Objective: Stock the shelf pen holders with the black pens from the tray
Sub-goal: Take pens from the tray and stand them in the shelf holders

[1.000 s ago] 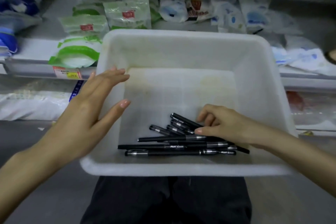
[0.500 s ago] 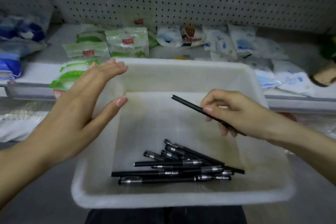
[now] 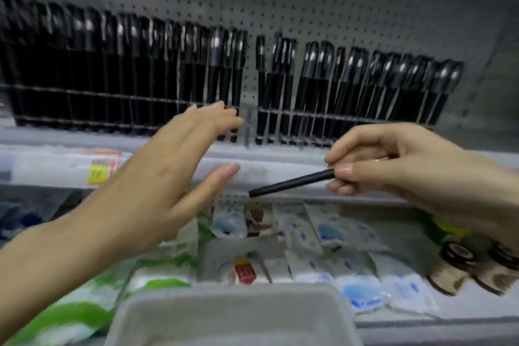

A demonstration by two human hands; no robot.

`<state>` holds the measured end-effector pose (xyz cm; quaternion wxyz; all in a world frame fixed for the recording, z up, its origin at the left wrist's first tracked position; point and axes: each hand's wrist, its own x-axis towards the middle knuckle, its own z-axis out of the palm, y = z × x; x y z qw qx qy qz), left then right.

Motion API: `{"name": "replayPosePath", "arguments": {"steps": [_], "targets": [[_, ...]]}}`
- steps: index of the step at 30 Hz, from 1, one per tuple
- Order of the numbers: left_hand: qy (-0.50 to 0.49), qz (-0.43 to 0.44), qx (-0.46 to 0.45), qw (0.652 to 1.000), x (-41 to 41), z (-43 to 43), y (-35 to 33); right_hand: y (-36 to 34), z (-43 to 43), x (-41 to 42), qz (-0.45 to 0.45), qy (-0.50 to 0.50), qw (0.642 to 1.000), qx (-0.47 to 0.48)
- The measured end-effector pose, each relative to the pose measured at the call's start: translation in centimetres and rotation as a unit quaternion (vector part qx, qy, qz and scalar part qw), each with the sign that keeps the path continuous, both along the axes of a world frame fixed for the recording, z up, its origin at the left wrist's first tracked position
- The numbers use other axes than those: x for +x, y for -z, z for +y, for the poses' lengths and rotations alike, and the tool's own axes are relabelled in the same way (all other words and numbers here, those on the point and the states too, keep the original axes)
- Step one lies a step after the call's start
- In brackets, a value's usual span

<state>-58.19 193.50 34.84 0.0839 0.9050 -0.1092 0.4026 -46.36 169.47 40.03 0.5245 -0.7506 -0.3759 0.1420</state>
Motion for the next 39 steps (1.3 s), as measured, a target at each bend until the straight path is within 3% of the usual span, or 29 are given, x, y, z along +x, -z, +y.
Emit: {"name": "replayPosePath", "arguments": {"steps": [6, 11, 14, 19, 27, 39], "targets": [[-0.02, -0.029, 0.028, 0.999, 3.9, 0.2, -2.5, -6.2, 1.5, 1.6, -0.081, 0.082, 0.986, 0.118], [-0.036, 0.023, 0.048, 0.998, 4.9, -1.0, -2.6, -8.5, 3.1, 2.8, -0.075, 0.072, 0.971, 0.215], [-0.057, 0.017, 0.066, 0.996, 5.1, -1.2, -2.2, -8.6, 4.0, 3.6, -0.074, 0.054, 0.973, 0.214], [-0.053, 0.012, 0.057, 0.997, 5.6, -0.7, -1.2, -7.4, 5.0, 4.5, -0.216, 0.122, 0.949, 0.195], [-0.075, 0.013, 0.072, 0.995, 5.5, -0.6, -1.1, -7.2, 6.5, 4.8, -0.325, 0.13, 0.919, 0.181], [-0.057, 0.009, 0.062, 0.996, 6.0, -0.4, -0.8, -6.7, 8.1, 5.0, -0.355, 0.098, 0.925, 0.091]]}}
